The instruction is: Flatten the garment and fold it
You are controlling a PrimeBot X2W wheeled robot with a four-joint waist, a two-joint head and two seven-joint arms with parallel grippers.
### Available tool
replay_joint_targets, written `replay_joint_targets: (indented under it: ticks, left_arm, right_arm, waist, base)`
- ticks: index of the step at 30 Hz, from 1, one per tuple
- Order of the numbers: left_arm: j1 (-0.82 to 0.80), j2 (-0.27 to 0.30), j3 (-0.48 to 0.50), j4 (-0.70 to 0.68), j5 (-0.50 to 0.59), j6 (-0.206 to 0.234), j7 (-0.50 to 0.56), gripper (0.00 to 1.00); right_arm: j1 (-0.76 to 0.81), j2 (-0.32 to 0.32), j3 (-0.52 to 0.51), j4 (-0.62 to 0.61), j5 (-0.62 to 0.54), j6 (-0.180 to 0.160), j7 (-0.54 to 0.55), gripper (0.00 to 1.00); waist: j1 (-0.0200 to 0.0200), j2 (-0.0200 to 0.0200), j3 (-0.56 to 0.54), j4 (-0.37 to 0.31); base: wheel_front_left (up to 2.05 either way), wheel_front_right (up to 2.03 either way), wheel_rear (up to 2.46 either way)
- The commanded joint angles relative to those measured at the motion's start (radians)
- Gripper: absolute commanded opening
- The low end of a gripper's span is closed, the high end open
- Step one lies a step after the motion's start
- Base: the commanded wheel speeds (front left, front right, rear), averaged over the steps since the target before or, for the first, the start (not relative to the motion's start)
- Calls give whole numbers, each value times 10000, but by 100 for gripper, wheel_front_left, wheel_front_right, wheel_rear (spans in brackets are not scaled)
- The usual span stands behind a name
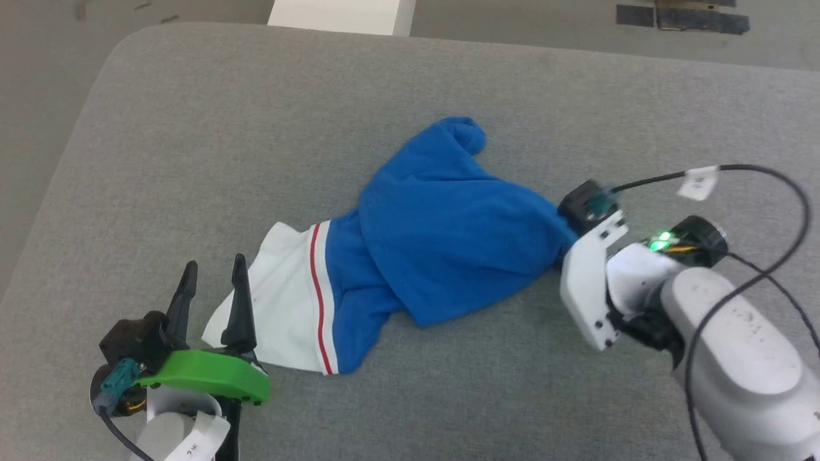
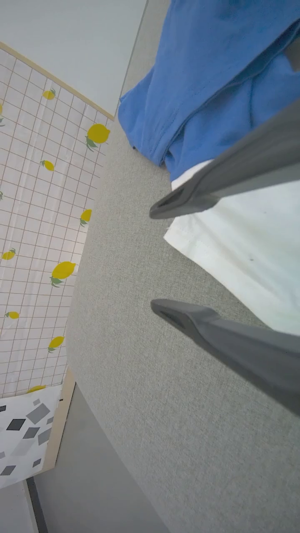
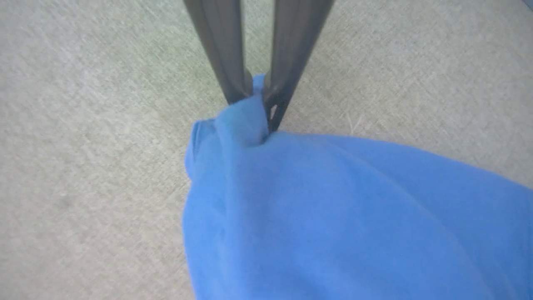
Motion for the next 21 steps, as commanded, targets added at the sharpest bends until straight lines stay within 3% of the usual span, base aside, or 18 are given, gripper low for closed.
replay_joint_targets:
  ticks: [1, 7, 13, 16, 21]
  left_arm:
    - [-90, -45, 67, 11, 219, -60, -76, 100]
    - [132, -84, 221, -5, 258, -94, -77, 100]
    - [312, -170, 287, -31, 273, -120, -77, 100]
    - [382, -202, 312, -48, 271, -138, -77, 100]
    - [428, -203, 350, -66, 265, -170, -77, 100]
  right_arm:
    - [-184, -11, -253, -11, 41, -13, -310, 0]
    - [119, -131, -1995, -572, -7, -13, -1197, 0]
    - [2059, -188, -4753, -1489, -459, -13, -835, 0]
    - [3443, 133, -5915, -1756, -705, -13, -245, 0]
    - [4817, 997, -7002, -1856, -896, -13, 374, 0]
  waist:
    - [0, 0, -160, -163]
    - [0, 0, -554, -514]
    - [0, 0, -882, -733]
    - [0, 0, -949, -784]
    - [0, 0, -914, -830]
  base:
    - [0, 0, 0]
    - [0, 0, 0]
    - [0, 0, 0]
    - [0, 0, 0]
    - [0, 0, 0]
